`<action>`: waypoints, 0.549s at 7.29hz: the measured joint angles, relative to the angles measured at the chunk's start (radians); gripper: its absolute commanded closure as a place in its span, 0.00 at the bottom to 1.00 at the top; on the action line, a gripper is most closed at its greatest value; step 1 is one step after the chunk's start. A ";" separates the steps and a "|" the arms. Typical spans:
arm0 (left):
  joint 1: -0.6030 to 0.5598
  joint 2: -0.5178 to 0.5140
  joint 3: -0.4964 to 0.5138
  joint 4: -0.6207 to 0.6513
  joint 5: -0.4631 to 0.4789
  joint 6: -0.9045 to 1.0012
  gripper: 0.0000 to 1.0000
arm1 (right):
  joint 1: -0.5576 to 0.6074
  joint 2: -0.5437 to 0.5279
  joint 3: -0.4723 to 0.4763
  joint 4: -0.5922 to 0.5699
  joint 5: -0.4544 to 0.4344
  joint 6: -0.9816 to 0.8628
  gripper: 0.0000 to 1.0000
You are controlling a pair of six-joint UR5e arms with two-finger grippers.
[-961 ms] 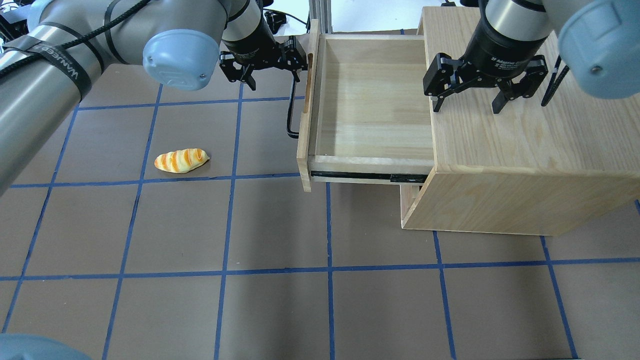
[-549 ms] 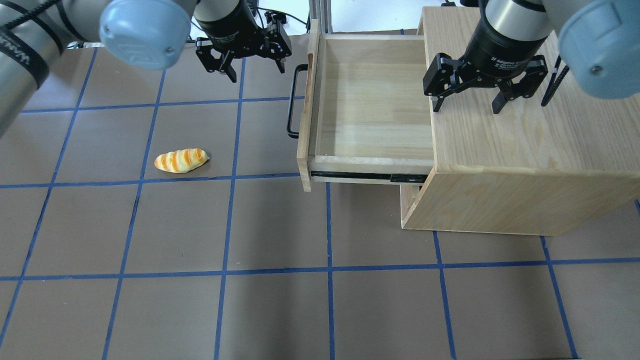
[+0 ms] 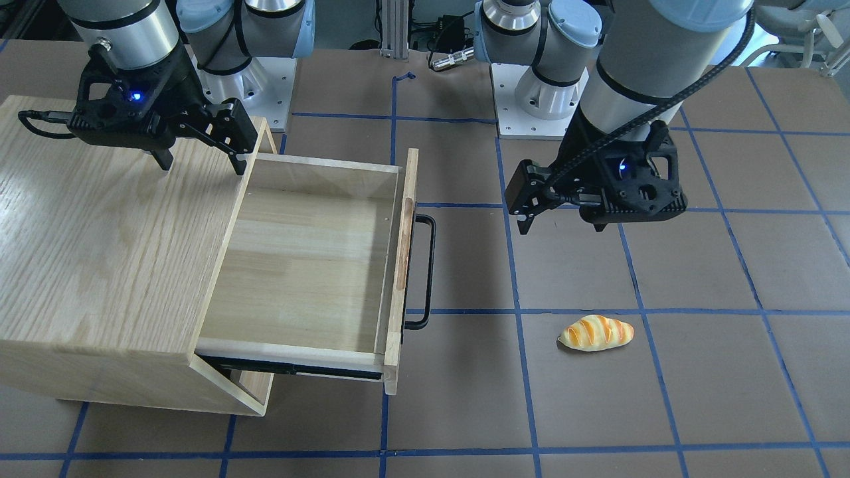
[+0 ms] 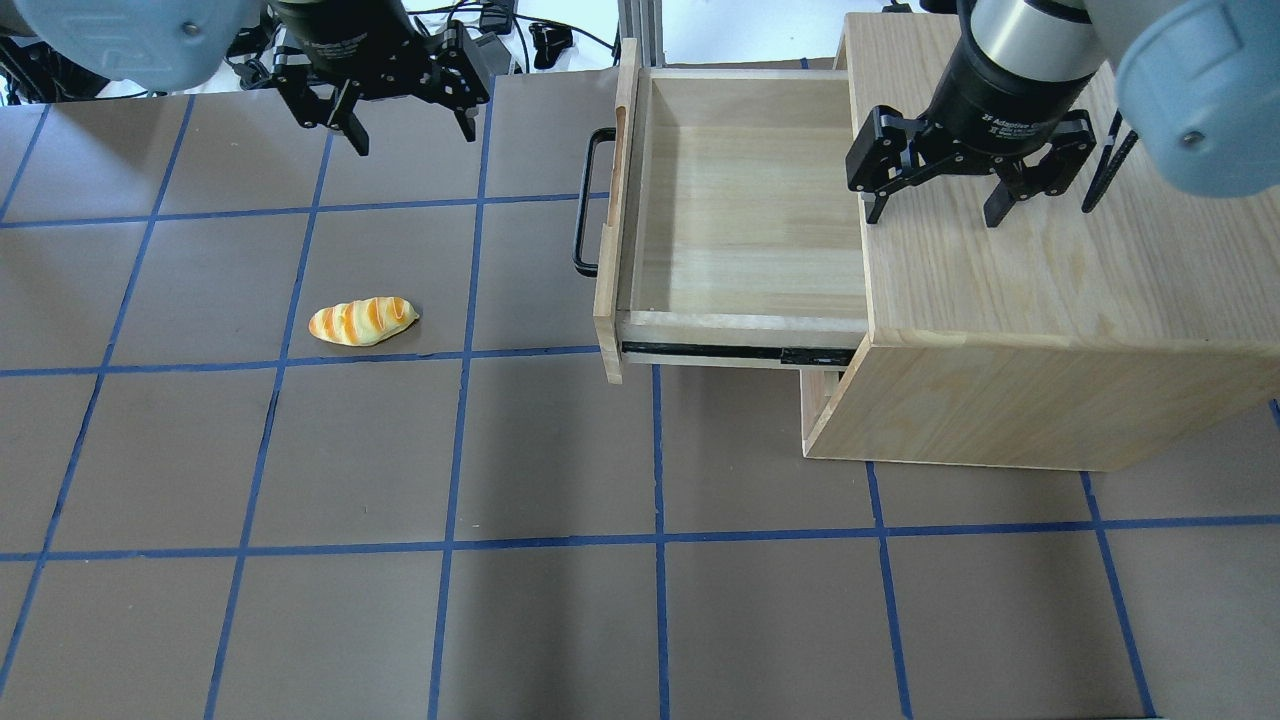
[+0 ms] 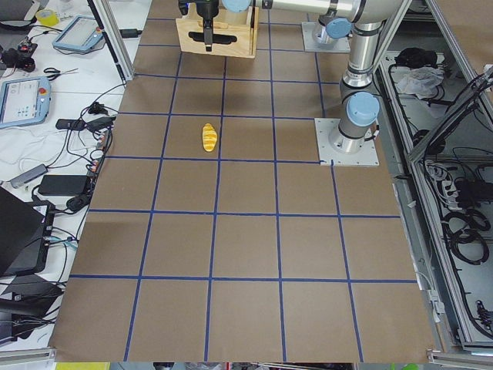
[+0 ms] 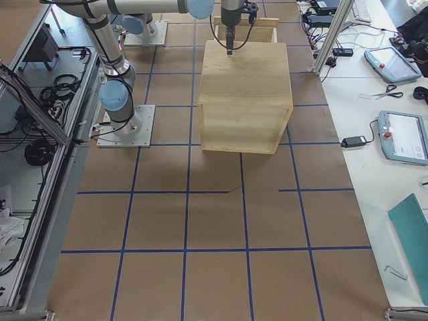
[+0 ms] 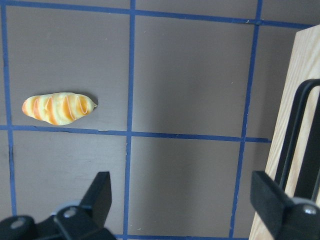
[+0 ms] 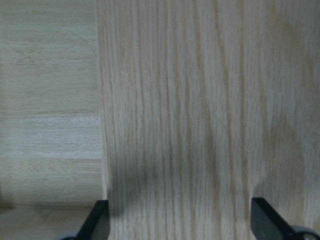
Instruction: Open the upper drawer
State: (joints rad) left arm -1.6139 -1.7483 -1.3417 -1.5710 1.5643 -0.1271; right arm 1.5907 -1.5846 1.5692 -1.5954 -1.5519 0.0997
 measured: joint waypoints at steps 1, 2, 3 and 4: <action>0.027 0.028 -0.035 -0.012 0.011 0.030 0.00 | 0.000 0.000 0.000 0.000 0.001 0.000 0.00; 0.045 0.056 -0.078 -0.014 0.031 0.055 0.00 | 0.000 0.000 0.000 0.000 0.001 0.000 0.00; 0.054 0.078 -0.117 -0.010 0.051 0.068 0.00 | 0.000 0.000 0.000 0.000 0.000 0.000 0.00; 0.057 0.095 -0.141 -0.007 0.060 0.073 0.00 | 0.000 0.000 0.000 0.000 0.000 0.000 0.00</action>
State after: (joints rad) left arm -1.5569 -1.6534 -1.4830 -1.5785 1.6243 -0.0540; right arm 1.5907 -1.5846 1.5692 -1.5953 -1.5522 0.0997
